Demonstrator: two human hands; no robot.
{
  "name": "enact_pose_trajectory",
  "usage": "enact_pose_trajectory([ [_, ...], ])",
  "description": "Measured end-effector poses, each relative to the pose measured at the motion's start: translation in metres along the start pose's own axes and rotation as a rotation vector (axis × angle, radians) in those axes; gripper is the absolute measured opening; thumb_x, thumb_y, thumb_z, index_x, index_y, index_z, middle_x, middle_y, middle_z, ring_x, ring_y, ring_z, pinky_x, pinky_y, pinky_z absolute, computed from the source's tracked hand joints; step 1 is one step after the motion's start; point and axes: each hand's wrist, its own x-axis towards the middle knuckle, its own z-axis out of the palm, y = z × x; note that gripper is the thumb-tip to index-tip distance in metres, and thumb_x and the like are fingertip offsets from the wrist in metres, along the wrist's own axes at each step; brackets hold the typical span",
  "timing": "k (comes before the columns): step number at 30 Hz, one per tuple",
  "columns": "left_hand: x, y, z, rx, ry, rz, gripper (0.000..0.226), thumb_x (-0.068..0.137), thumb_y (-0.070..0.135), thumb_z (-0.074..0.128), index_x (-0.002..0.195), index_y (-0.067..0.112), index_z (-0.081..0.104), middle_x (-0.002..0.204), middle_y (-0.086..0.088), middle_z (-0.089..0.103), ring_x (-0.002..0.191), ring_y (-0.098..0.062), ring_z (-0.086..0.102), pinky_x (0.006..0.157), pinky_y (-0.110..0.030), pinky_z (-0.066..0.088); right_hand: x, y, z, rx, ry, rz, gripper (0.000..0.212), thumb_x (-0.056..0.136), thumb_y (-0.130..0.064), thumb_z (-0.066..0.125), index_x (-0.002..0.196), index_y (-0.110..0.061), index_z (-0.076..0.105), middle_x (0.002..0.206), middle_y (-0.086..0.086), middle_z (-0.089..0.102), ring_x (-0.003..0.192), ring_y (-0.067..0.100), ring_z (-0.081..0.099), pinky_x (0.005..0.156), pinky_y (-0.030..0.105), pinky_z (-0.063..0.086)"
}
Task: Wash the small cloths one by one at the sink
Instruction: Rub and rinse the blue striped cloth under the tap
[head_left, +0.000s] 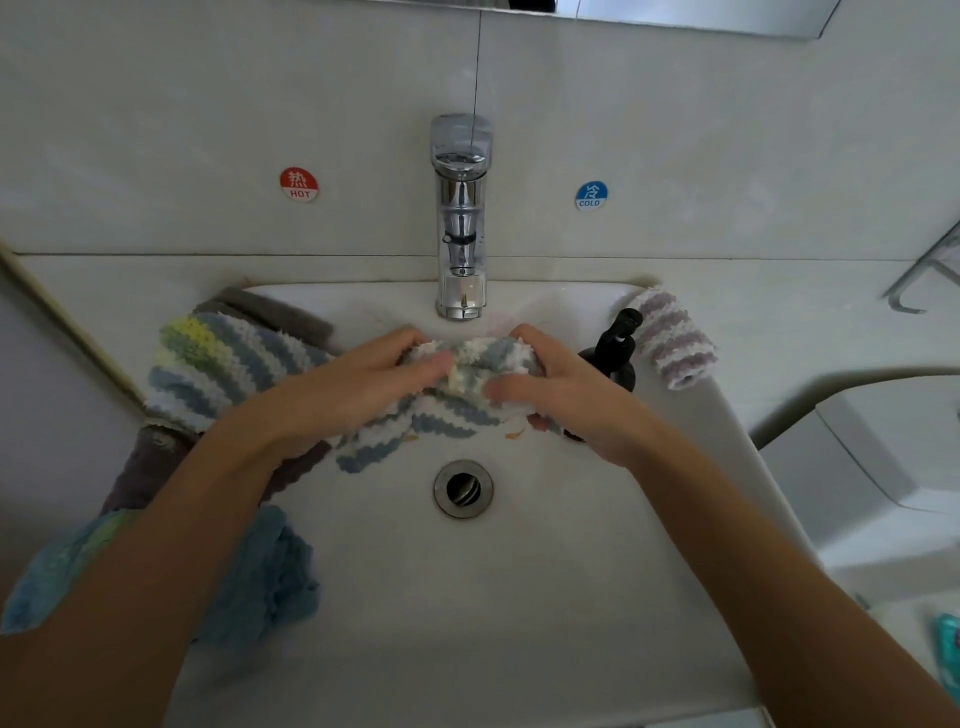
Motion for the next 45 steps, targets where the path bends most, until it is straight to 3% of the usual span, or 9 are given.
enact_pose_trajectory([
  [2, 0.007, 0.001, 0.014, -0.049, 0.200, 0.038, 0.037, 0.098, 0.052, 0.031, 0.097, 0.024, 0.055, 0.094, 0.004, 0.061, 0.091, -0.012, 0.059, 0.080, -0.027, 0.045, 0.000, 0.001, 0.012, 0.150, 0.097, -0.047, 0.033, 0.089, -0.048, 0.062, 0.089, -0.016, 0.053, 0.077, -0.006, 0.059, 0.066, 0.010, 0.050, 0.060, 0.021, 0.037],
  [6, 0.013, 0.004, 0.057, -0.029, 0.595, 0.241, 0.033, 0.102, 0.038, 0.038, 0.078, 0.022, 0.054, 0.069, 0.003, 0.058, 0.062, -0.009, 0.055, 0.057, -0.027, 0.047, 0.011, 0.002, 0.040, 0.239, 0.473, -0.157, 0.035, 0.097, -0.041, 0.055, 0.072, -0.016, 0.059, 0.067, 0.005, 0.066, 0.065, 0.016, 0.068, 0.066, 0.034, 0.058],
  [13, 0.021, 0.010, 0.079, -0.299, 0.807, 0.261, 0.038, 0.101, 0.022, 0.044, 0.065, 0.013, 0.053, 0.058, -0.005, 0.054, 0.057, -0.022, 0.055, 0.060, -0.046, 0.050, 0.004, 0.011, 0.073, 0.318, 0.587, -0.290, 0.046, 0.096, -0.028, 0.049, 0.060, 0.000, 0.040, 0.054, 0.008, 0.037, 0.051, 0.018, 0.036, 0.049, 0.031, 0.030],
  [22, 0.024, -0.002, 0.076, -0.456, 0.777, 0.136, 0.044, 0.099, 0.008, 0.042, 0.056, 0.014, 0.041, 0.043, 0.009, 0.043, 0.041, -0.002, 0.041, 0.045, -0.016, 0.034, 0.005, 0.010, 0.089, 0.356, 0.550, -0.221, 0.040, 0.095, -0.023, 0.051, 0.056, -0.018, 0.043, 0.050, -0.004, 0.042, 0.051, 0.011, 0.042, 0.051, 0.029, 0.033],
  [26, 0.001, 0.004, 0.098, -0.388, 0.719, 0.187, 0.036, 0.101, 0.018, 0.043, 0.070, 0.009, 0.058, 0.061, -0.005, 0.060, 0.057, -0.016, 0.059, 0.053, -0.028, 0.048, 0.021, 0.010, 0.071, 0.445, 0.586, -0.153, 0.054, 0.098, -0.013, 0.049, 0.047, -0.025, 0.037, 0.045, -0.008, 0.034, 0.045, 0.009, 0.034, 0.049, 0.030, 0.027],
  [32, 0.027, -0.006, 0.081, -0.424, 0.748, 0.137, 0.044, 0.101, 0.014, 0.045, 0.058, 0.016, 0.040, 0.047, 0.009, 0.045, 0.047, -0.003, 0.042, 0.051, -0.023, 0.038, 0.002, 0.014, 0.089, 0.358, 0.587, -0.222, 0.040, 0.094, -0.018, 0.054, 0.055, -0.015, 0.045, 0.051, -0.002, 0.042, 0.052, 0.012, 0.042, 0.051, 0.027, 0.033],
  [37, 0.005, 0.009, 0.104, -0.352, 0.726, 0.170, 0.035, 0.101, 0.022, 0.042, 0.071, 0.015, 0.059, 0.065, -0.002, 0.061, 0.062, -0.014, 0.060, 0.059, -0.032, 0.048, 0.023, 0.015, 0.065, 0.466, 0.637, -0.133, 0.044, 0.094, -0.011, 0.052, 0.053, -0.020, 0.036, 0.049, -0.003, 0.034, 0.049, 0.013, 0.033, 0.050, 0.034, 0.026],
  [41, 0.021, 0.005, 0.086, -0.408, 0.780, 0.149, 0.042, 0.102, 0.021, 0.043, 0.061, 0.016, 0.049, 0.058, -0.003, 0.052, 0.056, -0.017, 0.052, 0.058, -0.038, 0.045, 0.004, 0.018, 0.086, 0.450, 0.595, -0.142, 0.040, 0.097, -0.017, 0.052, 0.057, -0.018, 0.048, 0.056, 0.002, 0.048, 0.058, 0.017, 0.049, 0.055, 0.032, 0.038],
  [45, 0.004, 0.009, 0.103, -0.319, 0.762, 0.188, 0.040, 0.101, 0.021, 0.044, 0.062, 0.020, 0.050, 0.058, -0.001, 0.053, 0.055, -0.012, 0.052, 0.053, -0.032, 0.042, 0.017, 0.013, 0.069, 0.419, 0.609, -0.150, 0.041, 0.098, -0.012, 0.051, 0.059, -0.014, 0.039, 0.052, -0.001, 0.036, 0.046, 0.008, 0.035, 0.048, 0.029, 0.029],
])
